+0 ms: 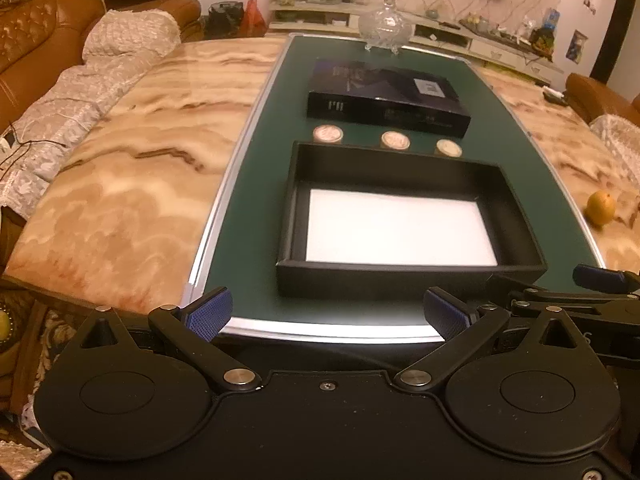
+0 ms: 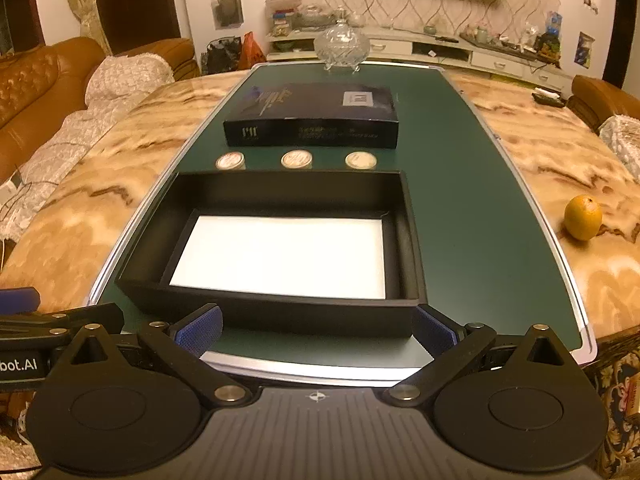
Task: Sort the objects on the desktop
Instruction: 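Move the left tool forward over the black tray toward the jars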
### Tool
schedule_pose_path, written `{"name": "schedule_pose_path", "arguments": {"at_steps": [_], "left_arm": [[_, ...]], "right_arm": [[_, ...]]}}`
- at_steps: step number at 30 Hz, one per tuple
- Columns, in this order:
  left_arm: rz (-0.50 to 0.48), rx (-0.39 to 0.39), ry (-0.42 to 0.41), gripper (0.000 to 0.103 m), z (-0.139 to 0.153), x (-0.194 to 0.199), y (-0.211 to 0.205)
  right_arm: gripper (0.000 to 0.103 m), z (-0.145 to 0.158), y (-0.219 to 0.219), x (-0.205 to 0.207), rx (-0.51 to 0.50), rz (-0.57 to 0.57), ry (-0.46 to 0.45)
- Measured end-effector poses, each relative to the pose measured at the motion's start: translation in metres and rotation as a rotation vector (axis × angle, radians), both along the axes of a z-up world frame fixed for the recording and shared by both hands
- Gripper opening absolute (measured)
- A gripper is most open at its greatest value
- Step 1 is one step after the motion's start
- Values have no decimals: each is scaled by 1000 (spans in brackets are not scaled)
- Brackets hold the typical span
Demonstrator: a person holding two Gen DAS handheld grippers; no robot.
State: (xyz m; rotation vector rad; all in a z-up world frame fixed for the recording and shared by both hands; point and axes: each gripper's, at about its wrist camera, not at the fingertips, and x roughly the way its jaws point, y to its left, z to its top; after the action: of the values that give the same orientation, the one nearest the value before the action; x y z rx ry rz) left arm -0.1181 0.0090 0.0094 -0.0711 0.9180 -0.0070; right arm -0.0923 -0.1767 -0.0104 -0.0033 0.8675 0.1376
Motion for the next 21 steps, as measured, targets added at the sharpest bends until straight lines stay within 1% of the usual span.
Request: {"name": "schedule_pose_path", "arguments": {"at_steps": [3, 21], "left_arm": [[1, -8, 18, 103, -1, 0, 1], [-4, -15, 23, 103, -5, 2, 1]], "right_arm": [[103, 1, 1, -1, -7, 1, 0], [103, -3, 1, 1, -3, -6, 2]]}}
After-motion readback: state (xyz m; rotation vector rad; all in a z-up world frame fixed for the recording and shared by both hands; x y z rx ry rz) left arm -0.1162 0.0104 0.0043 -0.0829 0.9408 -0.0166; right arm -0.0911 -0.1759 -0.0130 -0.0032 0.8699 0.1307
